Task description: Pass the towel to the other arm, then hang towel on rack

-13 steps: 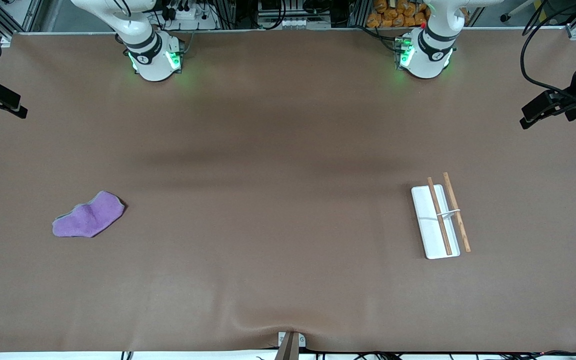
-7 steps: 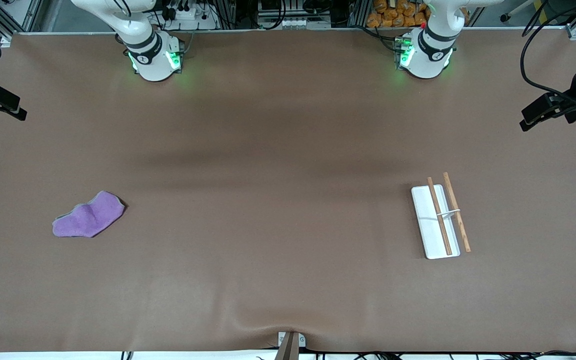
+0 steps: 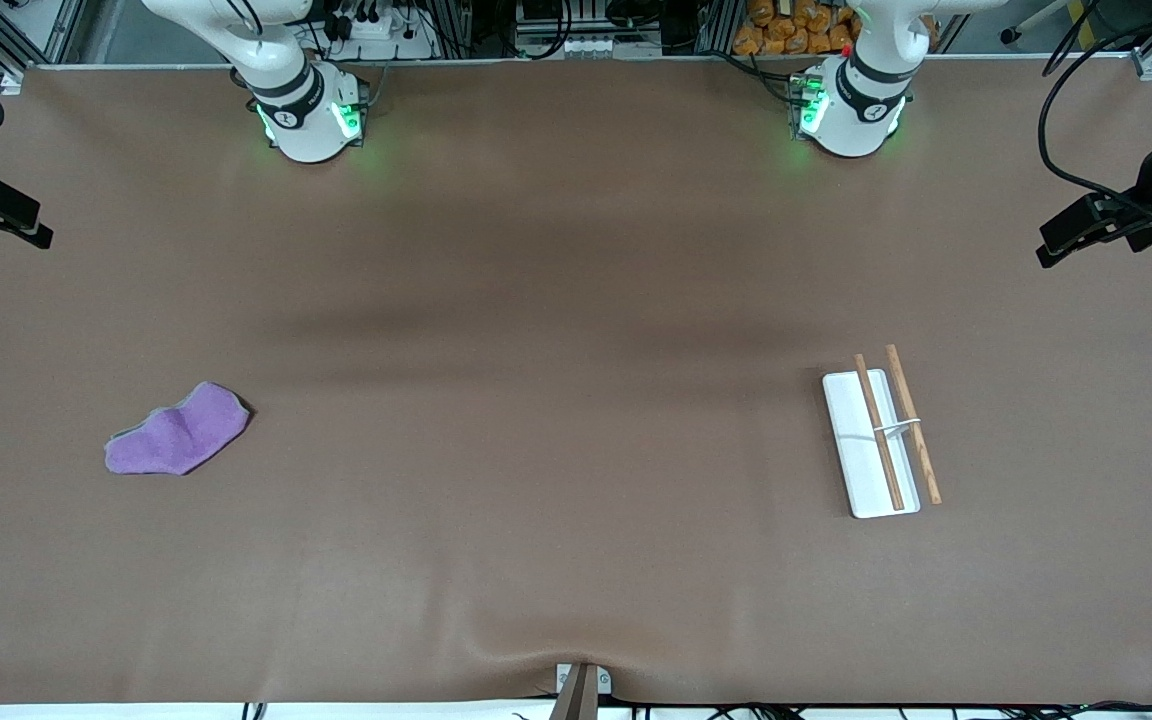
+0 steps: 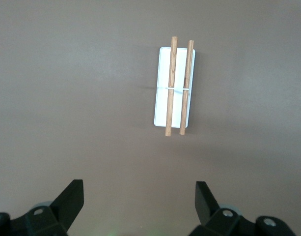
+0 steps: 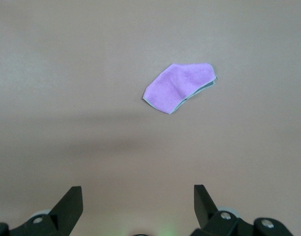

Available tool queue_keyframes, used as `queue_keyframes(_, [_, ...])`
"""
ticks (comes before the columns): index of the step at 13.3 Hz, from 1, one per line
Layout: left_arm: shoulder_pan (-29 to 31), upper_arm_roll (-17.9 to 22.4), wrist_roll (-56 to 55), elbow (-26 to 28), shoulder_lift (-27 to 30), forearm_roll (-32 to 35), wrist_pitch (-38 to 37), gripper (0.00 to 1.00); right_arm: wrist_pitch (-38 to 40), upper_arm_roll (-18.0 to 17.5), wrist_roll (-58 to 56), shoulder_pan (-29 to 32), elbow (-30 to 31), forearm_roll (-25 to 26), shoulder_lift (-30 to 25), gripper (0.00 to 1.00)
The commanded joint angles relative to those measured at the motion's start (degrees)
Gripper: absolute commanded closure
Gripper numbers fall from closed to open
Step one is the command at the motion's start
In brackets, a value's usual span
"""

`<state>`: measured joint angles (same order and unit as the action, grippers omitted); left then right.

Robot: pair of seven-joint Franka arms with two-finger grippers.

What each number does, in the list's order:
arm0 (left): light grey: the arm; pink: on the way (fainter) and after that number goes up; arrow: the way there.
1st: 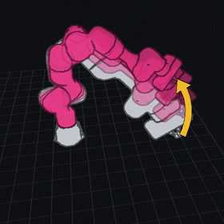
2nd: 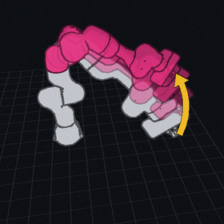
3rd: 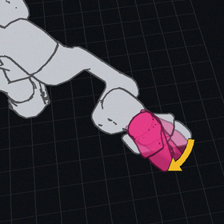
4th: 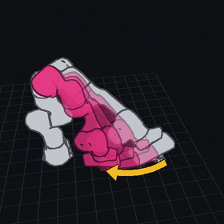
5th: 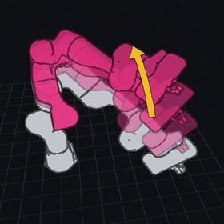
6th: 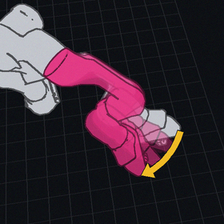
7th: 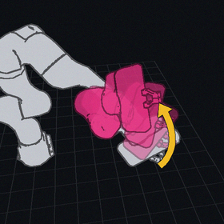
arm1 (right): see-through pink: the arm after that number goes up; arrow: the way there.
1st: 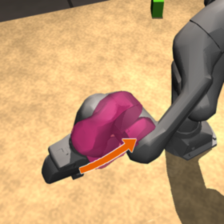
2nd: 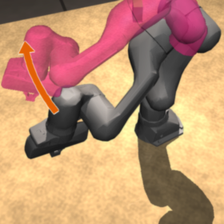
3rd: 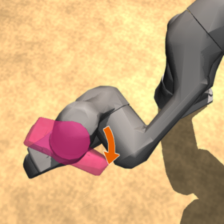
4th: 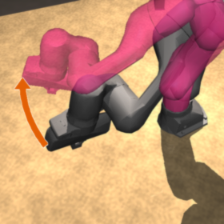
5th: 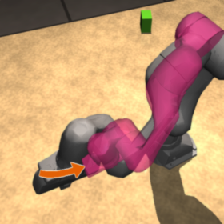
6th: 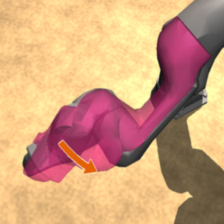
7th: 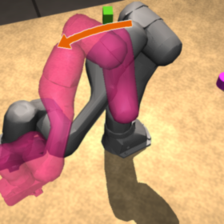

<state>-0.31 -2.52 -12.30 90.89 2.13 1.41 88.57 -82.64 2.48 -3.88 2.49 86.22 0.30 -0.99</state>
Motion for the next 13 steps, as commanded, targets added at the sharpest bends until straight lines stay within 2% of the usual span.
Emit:
queue_keyframes(1, [0.3, -0.1, 0.9, -1.1, -0.3, -0.9, -1.9, 0.00, -0.5, -0.4, -1.7, 1.5, 0.2, 1.4, 0.4, 0.00])
queue_keyframes(7, [0.2, -0.1, 0.8, -1.2, 0.0, -0.9, -1.8, 0.00, -4.9, -0.4, -9.9, 6.9, 0.3, 1.4, 5.3, 0.00])
queue_keyframes(13, [0.2, -0.1, 0.9, -1.1, -0.1, -0.9, -1.8, 0.00, -11.2, -0.4, -14.5, 11.2, 1.0, 1.5, 13.7, 0.00])
